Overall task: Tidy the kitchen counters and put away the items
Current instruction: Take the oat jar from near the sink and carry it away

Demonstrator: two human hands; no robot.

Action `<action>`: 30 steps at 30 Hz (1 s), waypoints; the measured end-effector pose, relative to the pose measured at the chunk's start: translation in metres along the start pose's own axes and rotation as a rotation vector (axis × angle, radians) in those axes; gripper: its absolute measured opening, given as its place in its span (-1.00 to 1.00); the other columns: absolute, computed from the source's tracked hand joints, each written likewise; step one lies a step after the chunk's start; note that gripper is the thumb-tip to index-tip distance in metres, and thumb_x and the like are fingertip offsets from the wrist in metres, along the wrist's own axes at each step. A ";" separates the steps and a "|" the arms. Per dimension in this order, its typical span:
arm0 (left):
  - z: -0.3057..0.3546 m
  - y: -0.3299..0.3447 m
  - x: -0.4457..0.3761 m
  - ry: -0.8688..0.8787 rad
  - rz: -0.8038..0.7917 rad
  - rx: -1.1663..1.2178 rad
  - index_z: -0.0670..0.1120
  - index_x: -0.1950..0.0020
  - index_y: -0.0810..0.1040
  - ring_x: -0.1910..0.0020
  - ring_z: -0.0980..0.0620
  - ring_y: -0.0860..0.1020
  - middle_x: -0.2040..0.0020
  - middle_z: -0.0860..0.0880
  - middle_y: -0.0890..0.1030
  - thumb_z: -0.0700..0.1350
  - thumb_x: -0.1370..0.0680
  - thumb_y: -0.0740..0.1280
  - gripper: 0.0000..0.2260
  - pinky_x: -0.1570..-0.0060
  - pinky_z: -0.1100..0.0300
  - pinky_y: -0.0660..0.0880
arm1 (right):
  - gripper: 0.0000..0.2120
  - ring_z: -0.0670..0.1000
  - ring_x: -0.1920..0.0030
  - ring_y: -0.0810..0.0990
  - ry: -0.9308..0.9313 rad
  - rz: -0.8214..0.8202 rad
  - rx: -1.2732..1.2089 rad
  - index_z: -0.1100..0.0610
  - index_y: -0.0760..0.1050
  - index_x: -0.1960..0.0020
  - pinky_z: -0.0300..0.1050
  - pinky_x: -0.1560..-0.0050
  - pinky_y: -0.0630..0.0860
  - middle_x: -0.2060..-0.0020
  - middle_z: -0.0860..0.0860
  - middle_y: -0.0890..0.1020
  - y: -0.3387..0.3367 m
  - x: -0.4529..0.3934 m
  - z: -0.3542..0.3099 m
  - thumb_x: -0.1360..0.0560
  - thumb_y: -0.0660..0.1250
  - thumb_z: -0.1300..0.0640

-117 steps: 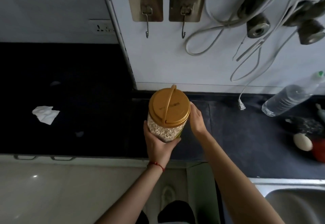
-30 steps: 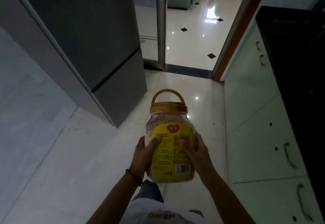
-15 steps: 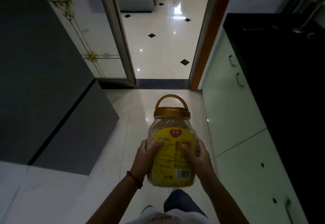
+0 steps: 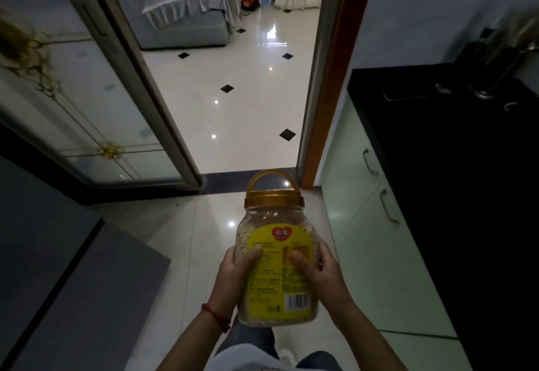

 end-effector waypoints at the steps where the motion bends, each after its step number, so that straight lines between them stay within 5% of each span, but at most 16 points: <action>1: 0.009 0.002 -0.019 -0.001 -0.021 -0.013 -0.08 -0.13 0.46 0.03 -0.10 0.66 -0.04 -0.13 0.66 0.39 0.04 0.47 -0.12 0.13 0.05 0.63 | 0.07 -0.08 -0.06 0.62 0.006 0.017 -0.011 0.00 0.28 -0.35 -0.27 0.17 0.59 -0.13 -0.01 0.58 -0.003 -0.016 -0.005 0.04 0.42 -0.45; 5: 0.045 0.015 -0.095 0.007 -0.121 -0.048 -0.05 -0.07 0.49 0.07 -0.05 0.67 0.05 -0.07 0.70 0.38 0.04 0.47 -0.18 0.23 0.17 0.61 | 0.05 -0.06 -0.05 0.63 -0.003 0.118 -0.046 -0.01 0.28 -0.35 -0.23 0.14 0.60 -0.15 0.01 0.58 -0.017 -0.080 -0.029 0.03 0.43 -0.44; 11: 0.104 0.032 -0.204 -0.040 -0.278 -0.130 -0.17 -0.23 0.39 0.00 -0.11 0.65 -0.11 -0.20 0.61 0.35 -0.01 0.49 -0.05 0.17 0.13 0.60 | 0.02 -0.16 0.04 0.65 -0.018 0.283 -0.143 -0.02 0.32 -0.32 -0.30 0.21 0.58 -0.10 -0.03 0.60 -0.034 -0.159 -0.074 0.04 0.45 -0.41; 16: 0.148 0.072 -0.271 -0.031 -0.464 -0.226 -0.08 -0.08 0.53 0.01 -0.12 0.65 -0.02 -0.12 0.68 0.32 -0.07 0.49 -0.27 0.15 0.13 0.61 | 0.04 -0.18 0.03 0.64 -0.024 0.440 -0.232 -0.01 0.31 -0.34 -0.31 0.22 0.58 -0.13 -0.01 0.59 -0.060 -0.205 -0.095 0.04 0.47 -0.39; 19: 0.159 0.105 -0.303 -0.046 -0.527 -0.293 -0.12 -0.16 0.48 -0.02 -0.12 0.64 -0.06 -0.13 0.66 0.34 -0.08 0.47 -0.20 0.08 0.06 0.61 | 0.04 -0.18 0.02 0.64 -0.016 0.538 -0.258 -0.01 0.32 -0.33 -0.30 0.19 0.59 -0.12 -0.04 0.60 -0.087 -0.220 -0.103 0.05 0.47 -0.40; 24: 0.167 0.171 -0.349 -0.099 -0.613 -0.345 -0.09 -0.16 0.46 -0.02 -0.12 0.64 -0.08 -0.13 0.65 0.35 -0.03 0.48 -0.16 0.05 0.03 0.61 | -0.15 -0.26 0.10 0.64 -0.034 0.653 -0.329 -0.10 0.36 -0.26 -0.35 0.25 0.57 -0.01 -0.18 0.61 -0.147 -0.244 -0.115 -0.04 0.53 -0.28; 30: 0.175 0.261 -0.385 -0.093 -0.676 -0.356 -0.07 -0.18 0.46 -0.04 -0.13 0.63 -0.11 -0.15 0.64 0.37 -0.03 0.48 -0.15 -0.01 -0.04 0.59 | 0.01 -0.04 -0.06 0.63 -0.060 0.731 -0.373 -0.11 0.31 -0.34 -0.11 0.05 0.62 -0.16 -0.04 0.59 -0.232 -0.261 -0.135 0.05 0.51 -0.34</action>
Point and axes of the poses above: each hand's wrist, its own x-axis away from the middle knuckle, its own y-axis out of the palm, z = x × y, the point moved 1 cm from there along -x, towards the middle knuckle
